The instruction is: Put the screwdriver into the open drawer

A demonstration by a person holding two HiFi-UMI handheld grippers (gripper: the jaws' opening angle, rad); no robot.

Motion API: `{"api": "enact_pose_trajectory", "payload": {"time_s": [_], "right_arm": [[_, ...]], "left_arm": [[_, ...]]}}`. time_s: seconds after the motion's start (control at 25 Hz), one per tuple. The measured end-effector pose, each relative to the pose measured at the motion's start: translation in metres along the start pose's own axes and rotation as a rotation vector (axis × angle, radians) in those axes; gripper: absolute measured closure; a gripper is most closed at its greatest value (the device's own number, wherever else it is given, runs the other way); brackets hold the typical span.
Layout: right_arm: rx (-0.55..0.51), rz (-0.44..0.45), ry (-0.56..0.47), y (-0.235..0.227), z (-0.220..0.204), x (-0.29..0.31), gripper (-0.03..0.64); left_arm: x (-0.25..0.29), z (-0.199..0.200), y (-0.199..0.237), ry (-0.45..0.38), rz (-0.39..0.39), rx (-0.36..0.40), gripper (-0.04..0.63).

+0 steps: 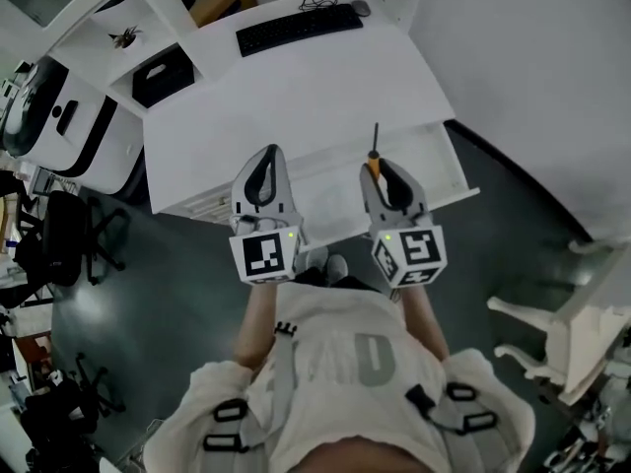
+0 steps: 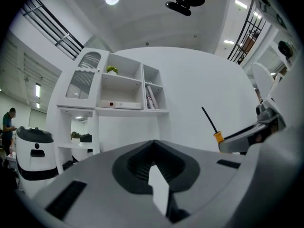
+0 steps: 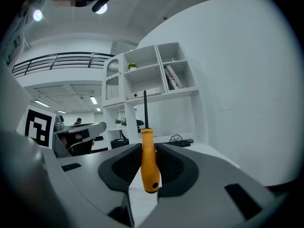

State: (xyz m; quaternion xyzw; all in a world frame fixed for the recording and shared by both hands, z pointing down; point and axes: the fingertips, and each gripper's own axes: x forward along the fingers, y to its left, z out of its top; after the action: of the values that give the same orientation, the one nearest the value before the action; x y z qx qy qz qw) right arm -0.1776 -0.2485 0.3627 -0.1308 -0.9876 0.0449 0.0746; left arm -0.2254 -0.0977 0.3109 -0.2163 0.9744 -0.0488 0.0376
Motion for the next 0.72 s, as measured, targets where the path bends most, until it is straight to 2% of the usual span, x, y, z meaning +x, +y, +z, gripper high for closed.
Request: {"api": "enact_pose_trajectory", "payload": {"time_s": [0.2,0.44,0.72], "right_arm": [[-0.002,0.016,-0.02,0.014,0.006,0.02,0.525],[0.007,-0.007,-0.012,0.01,0.004,0.029,0.525],[0.003,0.017,0.001,0.017,0.005,0.039,0.525]], "left_arm": [[0.007,-0.003,0.023,-0.01,0.038,-0.017,0.591],[0.015,-0.006,0.035,-0.014,0.039,0.004,0.591],[0.02,-0.005,0.046,-0.015,0.052,-0.014,0.591]]}}
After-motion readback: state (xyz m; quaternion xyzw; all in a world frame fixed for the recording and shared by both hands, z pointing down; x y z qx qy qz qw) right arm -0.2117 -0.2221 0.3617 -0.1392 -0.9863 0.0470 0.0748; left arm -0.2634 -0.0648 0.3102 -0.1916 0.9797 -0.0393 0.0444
